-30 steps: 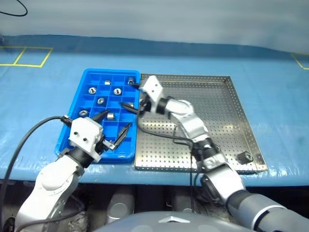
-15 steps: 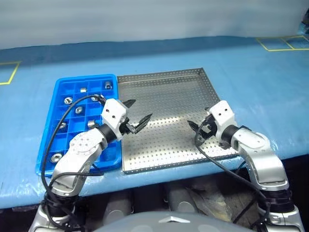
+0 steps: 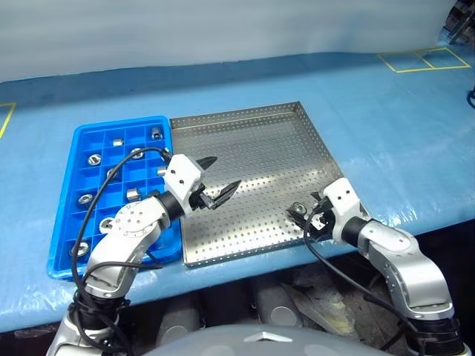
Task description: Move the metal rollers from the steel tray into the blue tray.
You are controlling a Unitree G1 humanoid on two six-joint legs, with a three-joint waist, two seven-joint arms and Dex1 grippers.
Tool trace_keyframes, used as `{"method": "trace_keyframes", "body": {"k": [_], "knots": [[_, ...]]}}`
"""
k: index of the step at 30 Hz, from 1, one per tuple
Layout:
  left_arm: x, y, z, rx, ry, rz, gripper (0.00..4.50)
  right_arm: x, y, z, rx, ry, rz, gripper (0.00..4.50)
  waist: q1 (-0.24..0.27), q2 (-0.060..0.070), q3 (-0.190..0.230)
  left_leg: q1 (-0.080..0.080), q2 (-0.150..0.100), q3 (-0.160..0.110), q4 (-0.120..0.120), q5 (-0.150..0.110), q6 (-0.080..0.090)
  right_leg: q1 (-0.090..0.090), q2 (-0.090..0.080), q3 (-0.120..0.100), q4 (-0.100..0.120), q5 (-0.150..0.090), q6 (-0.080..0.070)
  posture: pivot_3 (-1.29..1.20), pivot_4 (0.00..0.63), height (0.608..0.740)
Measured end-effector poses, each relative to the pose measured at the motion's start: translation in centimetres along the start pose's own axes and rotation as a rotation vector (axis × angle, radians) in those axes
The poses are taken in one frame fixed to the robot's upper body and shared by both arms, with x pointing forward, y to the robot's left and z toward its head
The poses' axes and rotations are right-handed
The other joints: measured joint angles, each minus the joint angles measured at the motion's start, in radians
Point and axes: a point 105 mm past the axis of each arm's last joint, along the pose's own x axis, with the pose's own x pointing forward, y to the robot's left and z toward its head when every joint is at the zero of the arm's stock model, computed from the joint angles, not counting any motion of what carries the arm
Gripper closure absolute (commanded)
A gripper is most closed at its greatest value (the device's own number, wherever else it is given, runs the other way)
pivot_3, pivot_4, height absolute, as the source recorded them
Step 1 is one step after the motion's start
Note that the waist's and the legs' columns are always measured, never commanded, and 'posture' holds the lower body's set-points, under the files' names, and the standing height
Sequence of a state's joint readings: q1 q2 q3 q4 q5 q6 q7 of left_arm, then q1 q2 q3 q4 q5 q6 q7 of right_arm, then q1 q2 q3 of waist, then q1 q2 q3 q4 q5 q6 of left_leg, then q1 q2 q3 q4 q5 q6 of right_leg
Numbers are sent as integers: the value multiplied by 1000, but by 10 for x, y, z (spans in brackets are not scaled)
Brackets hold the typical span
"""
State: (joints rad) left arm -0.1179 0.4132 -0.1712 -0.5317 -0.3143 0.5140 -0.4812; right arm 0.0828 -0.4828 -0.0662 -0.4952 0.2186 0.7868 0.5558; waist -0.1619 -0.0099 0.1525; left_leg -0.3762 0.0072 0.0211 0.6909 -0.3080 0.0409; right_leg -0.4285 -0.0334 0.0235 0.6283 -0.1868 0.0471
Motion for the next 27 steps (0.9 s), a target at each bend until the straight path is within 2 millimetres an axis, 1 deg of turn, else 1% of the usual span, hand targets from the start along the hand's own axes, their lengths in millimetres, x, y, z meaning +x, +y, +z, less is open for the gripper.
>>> {"method": "trace_keyframes", "body": {"k": [1, 5, 8, 13, 19, 22, 24, 27], "knots": [[0, 0, 0, 0, 1, 0, 477, 2, -1, -3, 18, 5, -4, 31, 0, 0, 0, 0, 0, 0, 0, 0, 0, 0, 0, 0, 0, 0, 0, -254, 150, 740], [-1, 0, -2, -3, 6, 3, 477, 6, -4, -4, 39, -1, -12, 31, -1, 0, 0, 0, 0, 0, 0, 0, 0, 0, 0, 1, 0, 0, 0, -246, 150, 740], [-2, 0, -4, -6, 13, 5, 477, 8, -9, -7, 51, 8, -30, 660, 5, -1, -1, 0, 0, 0, 0, 0, 1, 0, 0, 0, 0, 2, 3, -239, 150, 740], [-3, 1, -6, -5, 20, 11, 477, 10, -8, -9, 58, 18, -34, 2245, 17, -1, -1, 0, 0, 0, 0, -1, 2, 0, 0, 0, -1, 2, 3, -236, 150, 740], [-4, 2, -6, 1, 25, 14, 477, 6, -9, -6, 22, 51, -36, 2245, 21, -1, -1, 0, 0, 1, 0, -1, 2, 0, -1, 1, -1, 2, 3, -237, 150, 740], [-4, 2, -6, 1, 26, 14, 477, 6, -12, 0, 1, 42, -39, 2245, 18, -1, 0, 0, -1, 2, 1, -1, 2, 0, -1, 1, -1, 2, 3, -235, 150, 740], [-4, 2, -6, 1, 26, 15, 477, 5, -11, 6, -7, 30, -35, 2603, 18, -1, -1, 0, 0, 2, 1, -1, 2, 0, -1, 1, -1, 2, 3, -235, 150, 740], [-4, 2, -6, 1, 25, 15, 477, 5, -9, 12, -17, 12, -31, 3465, 19, -1, -1, 0, -1, 2, 1, -1, 2, 0, -1, 1, -1, 2, 4, -227, 150, 740]]}}
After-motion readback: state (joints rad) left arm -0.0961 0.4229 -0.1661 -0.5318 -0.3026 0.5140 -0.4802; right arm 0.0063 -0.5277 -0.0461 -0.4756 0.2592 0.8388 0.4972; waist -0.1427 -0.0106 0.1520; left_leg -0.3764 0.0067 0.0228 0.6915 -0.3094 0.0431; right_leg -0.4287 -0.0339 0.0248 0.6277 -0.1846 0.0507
